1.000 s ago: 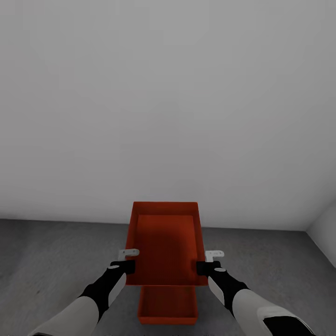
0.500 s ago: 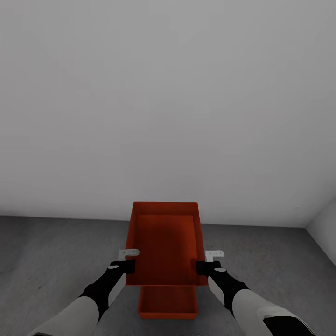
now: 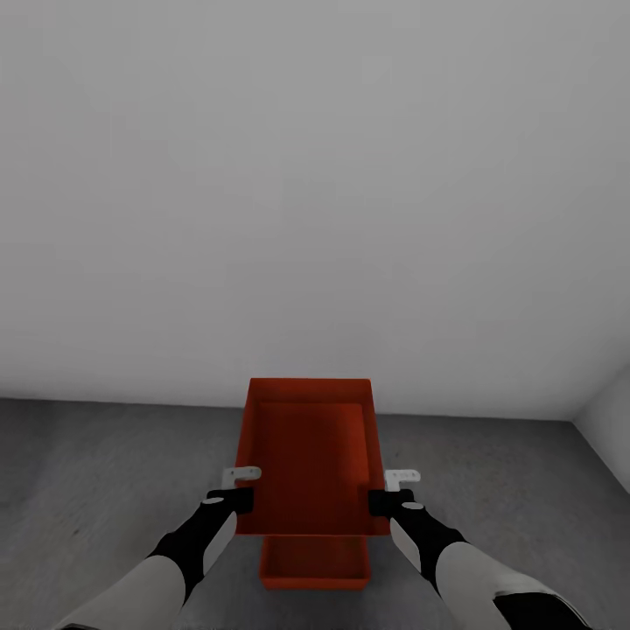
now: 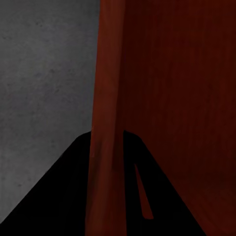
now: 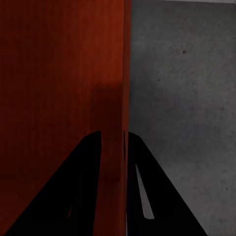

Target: Move the two storage containers from the living room to the garage. In the garage, place one container on the floor and stack the other container on top of it (either order is fine).

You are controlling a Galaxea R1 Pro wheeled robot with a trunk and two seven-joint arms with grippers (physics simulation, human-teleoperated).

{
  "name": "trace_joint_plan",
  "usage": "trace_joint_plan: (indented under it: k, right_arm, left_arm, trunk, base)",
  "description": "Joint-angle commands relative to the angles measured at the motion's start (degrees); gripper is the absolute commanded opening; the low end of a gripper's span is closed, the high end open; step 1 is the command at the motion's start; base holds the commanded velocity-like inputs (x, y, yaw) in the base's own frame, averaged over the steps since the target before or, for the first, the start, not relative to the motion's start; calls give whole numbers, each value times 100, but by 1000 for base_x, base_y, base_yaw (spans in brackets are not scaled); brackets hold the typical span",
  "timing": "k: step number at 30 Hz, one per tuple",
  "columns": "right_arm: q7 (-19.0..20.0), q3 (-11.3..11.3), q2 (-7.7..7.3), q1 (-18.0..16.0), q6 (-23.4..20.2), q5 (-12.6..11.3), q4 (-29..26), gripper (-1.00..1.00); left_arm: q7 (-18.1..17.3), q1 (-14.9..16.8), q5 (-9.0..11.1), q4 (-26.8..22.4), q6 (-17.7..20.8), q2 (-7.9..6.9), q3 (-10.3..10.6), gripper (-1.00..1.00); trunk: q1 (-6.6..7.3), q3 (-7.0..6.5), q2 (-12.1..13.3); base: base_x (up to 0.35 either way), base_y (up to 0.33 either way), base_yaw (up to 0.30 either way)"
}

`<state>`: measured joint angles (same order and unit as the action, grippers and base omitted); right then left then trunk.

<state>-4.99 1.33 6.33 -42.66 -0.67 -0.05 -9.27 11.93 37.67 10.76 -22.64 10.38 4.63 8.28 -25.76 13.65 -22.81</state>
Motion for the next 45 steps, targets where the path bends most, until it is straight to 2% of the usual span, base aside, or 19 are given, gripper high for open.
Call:
trace_joint_plan:
  k: [1,45]
  right_arm:
    - [-116,-159,-1,-5,-3,49,-12,-100]
    - [-116,-159,-1,-5,-3,49,-6,-100]
  left_arm:
    - [46,3,23,-13,34,-6,-10,-100]
    - [46,3,14,-13,34,-5,-10,-100]
  trunk:
    - [-3,19,-12]
    - [-3,426,-12]
  base:
    - [0,0,0]
    - [0,0,0]
